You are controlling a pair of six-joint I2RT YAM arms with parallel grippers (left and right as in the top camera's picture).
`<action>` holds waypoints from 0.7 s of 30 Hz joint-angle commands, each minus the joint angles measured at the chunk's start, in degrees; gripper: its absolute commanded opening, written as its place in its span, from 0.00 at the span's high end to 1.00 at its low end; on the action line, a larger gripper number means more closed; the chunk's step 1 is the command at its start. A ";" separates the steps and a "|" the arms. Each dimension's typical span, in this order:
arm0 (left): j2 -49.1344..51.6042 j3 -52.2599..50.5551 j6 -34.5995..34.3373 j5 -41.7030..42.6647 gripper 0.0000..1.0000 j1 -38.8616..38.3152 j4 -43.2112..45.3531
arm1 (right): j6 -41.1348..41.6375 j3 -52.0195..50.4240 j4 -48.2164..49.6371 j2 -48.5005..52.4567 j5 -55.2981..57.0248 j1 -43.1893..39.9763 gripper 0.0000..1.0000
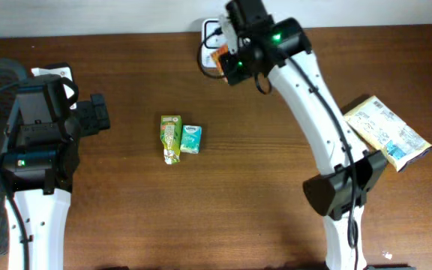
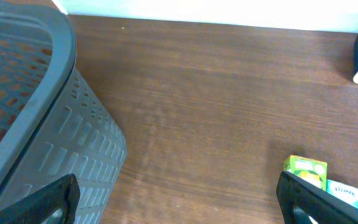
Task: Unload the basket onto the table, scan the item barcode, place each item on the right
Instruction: 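Hold the orange Kleenex pack over the scanner with the right gripper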
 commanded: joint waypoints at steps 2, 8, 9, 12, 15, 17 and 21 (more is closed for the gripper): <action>-0.48 0.66 0.46 -0.42 0.01 0.15 0.02 | -10.36 0.70 16.57 5.27 20.94 1.66 0.96; -0.48 0.66 0.46 -0.42 0.01 0.15 0.02 | -29.66 0.70 42.88 18.91 22.21 0.39 0.96; -0.48 0.66 0.46 -0.42 0.01 0.15 0.02 | -31.95 0.70 46.73 20.85 22.36 0.39 0.96; -0.48 0.66 0.46 -0.42 0.01 0.15 0.02 | -35.06 0.70 50.05 24.22 22.38 -0.26 0.96; -0.48 0.66 0.46 -0.42 0.01 0.15 0.02 | -35.06 0.70 48.81 24.74 22.38 -1.01 0.96; -0.48 0.66 0.46 -0.42 0.01 0.15 0.02 | -35.06 0.70 47.36 25.07 22.40 -1.05 0.96; -0.48 0.66 0.46 -0.42 0.01 0.15 0.02 | -35.06 0.70 46.58 25.27 22.36 -1.05 0.96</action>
